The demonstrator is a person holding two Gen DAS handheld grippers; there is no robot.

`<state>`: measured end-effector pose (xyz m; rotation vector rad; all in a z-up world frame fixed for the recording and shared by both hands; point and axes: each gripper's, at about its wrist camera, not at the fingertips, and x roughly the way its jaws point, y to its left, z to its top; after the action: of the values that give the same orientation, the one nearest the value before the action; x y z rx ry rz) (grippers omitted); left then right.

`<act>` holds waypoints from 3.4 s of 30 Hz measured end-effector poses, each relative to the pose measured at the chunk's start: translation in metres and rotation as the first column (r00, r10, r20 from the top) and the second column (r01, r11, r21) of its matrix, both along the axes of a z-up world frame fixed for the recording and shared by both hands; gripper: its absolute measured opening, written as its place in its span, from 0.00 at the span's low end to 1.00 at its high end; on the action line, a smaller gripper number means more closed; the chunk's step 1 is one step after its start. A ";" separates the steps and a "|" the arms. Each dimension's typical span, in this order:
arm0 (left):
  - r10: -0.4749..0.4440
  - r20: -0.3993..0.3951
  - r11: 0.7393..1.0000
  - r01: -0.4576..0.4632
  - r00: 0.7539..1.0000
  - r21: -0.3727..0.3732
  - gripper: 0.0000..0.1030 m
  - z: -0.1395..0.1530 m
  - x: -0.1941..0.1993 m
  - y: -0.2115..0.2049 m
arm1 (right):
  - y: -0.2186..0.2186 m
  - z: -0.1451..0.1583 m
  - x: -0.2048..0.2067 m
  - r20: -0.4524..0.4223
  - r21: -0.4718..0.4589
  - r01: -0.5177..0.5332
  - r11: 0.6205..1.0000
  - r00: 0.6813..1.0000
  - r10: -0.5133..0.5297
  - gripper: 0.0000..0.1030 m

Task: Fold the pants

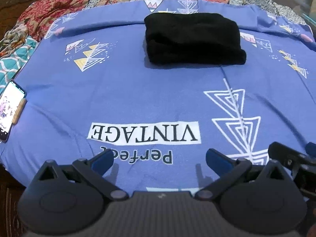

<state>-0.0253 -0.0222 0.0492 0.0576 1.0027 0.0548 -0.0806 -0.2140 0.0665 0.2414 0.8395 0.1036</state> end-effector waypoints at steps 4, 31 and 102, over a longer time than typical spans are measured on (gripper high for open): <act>-0.011 0.010 1.000 0.011 1.000 -0.005 1.00 0.001 -0.001 -0.002 | 0.000 0.001 0.001 0.011 -0.009 -0.003 1.000 1.000 0.003 1.00; -0.023 0.035 1.000 0.023 0.999 -0.014 1.00 0.008 -0.005 -0.001 | 0.004 0.009 -0.003 0.043 -0.009 -0.005 1.000 0.999 0.005 1.00; 0.036 -0.098 0.997 -0.030 0.995 0.069 1.00 -0.022 0.009 0.011 | 0.001 -0.008 0.003 -0.060 0.044 -0.035 0.998 0.997 0.038 1.00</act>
<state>-0.0165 -0.0110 0.0275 0.1064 1.1007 0.1171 -0.0772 -0.2126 0.0587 0.2711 0.9034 0.1496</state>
